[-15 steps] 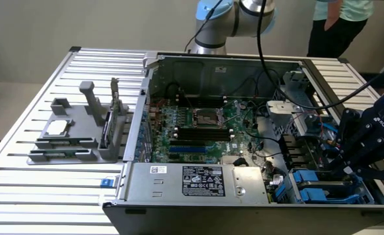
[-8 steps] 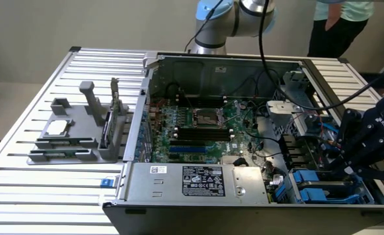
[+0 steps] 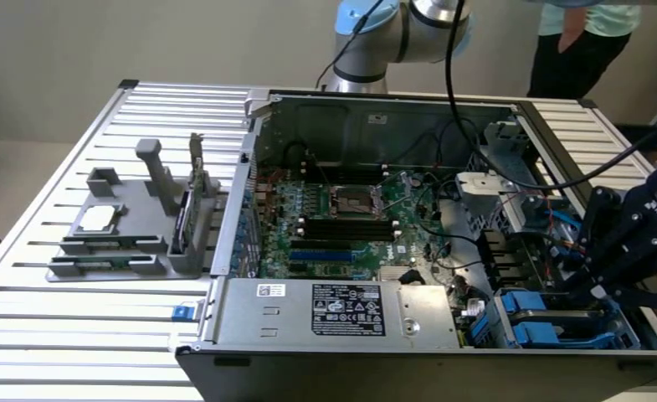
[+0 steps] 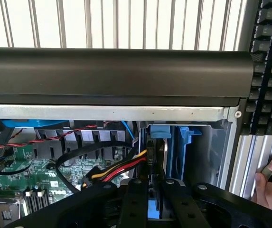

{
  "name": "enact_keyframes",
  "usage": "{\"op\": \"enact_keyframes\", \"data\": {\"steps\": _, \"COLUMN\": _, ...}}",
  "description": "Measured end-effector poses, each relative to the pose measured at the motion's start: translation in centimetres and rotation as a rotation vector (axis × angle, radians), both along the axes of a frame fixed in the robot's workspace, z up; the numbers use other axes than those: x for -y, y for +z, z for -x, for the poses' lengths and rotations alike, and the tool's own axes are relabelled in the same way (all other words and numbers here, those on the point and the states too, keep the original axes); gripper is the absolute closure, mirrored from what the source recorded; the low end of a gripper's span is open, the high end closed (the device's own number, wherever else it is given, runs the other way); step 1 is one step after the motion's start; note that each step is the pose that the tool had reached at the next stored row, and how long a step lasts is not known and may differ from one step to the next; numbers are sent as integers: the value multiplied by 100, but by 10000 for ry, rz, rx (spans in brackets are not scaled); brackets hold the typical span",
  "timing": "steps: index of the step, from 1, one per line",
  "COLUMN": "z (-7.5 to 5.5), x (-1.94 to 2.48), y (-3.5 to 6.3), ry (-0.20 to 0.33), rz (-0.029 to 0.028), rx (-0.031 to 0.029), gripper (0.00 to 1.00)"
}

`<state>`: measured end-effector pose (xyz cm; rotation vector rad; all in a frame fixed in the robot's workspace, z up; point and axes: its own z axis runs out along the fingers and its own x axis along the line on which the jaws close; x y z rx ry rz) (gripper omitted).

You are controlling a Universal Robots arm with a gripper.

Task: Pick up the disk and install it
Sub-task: 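Insert the first disk wire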

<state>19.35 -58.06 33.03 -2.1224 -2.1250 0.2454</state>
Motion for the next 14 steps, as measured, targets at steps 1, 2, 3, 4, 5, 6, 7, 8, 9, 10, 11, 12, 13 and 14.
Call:
{"op": "enact_keyframes", "data": {"steps": 1, "z": 0, "x": 4, "y": -1, "ry": 0, "rz": 2, "rx": 0, "gripper": 83}}
{"op": "enact_keyframes", "data": {"steps": 2, "z": -1, "x": 8, "y": -3, "ry": 0, "rz": 1, "rx": 0, "gripper": 83}}
{"op": "enact_keyframes", "data": {"steps": 3, "z": -1, "x": 12, "y": -4, "ry": 0, "rz": 1, "rx": 1, "gripper": 83}}
{"op": "enact_keyframes", "data": {"steps": 4, "z": 0, "x": 14, "y": -6, "ry": 0, "rz": 0, "rx": 1, "gripper": 83}}
{"op": "enact_keyframes", "data": {"steps": 5, "z": 0, "x": 16, "y": -8, "ry": -1, "rz": -1, "rx": 1, "gripper": 83}}
{"op": "enact_keyframes", "data": {"steps": 6, "z": 1, "x": 17, "y": -8, "ry": 0, "rz": 1, "rx": 1, "gripper": 83}}
{"op": "enact_keyframes", "data": {"steps": 7, "z": 3, "x": 17, "y": -9, "ry": 0, "rz": 1, "rx": 2, "gripper": 83}}
{"op": "enact_keyframes", "data": {"steps": 8, "z": 5, "x": 17, "y": -11, "ry": 0, "rz": 0, "rx": 2, "gripper": 83}}
{"op": "enact_keyframes", "data": {"steps": 9, "z": 8, "x": 18, "y": -11, "ry": 0, "rz": 0, "rx": 2, "gripper": 83}}
{"op": "enact_keyframes", "data": {"steps": 10, "z": 10, "x": 19, "y": -11, "ry": 0, "rz": 4, "rx": 2, "gripper": 82}}
{"op": "enact_keyframes", "data": {"steps": 11, "z": 11, "x": 19, "y": -12, "ry": -1, "rz": 1, "rx": 1, "gripper": 76}}
{"op": "enact_keyframes", "data": {"steps": 12, "z": 11, "x": 18, "y": -9, "ry": -1, "rz": 1, "rx": 0, "gripper": 76}}
{"op": "enact_keyframes", "data": {"steps": 13, "z": 11, "x": 17, "y": -1, "ry": -1, "rz": 3, "rx": -1, "gripper": 76}}
{"op": "enact_keyframes", "data": {"steps": 14, "z": 11, "x": 17, "y": 19, "ry": -1, "rz": 2, "rx": -4, "gripper": 69}}
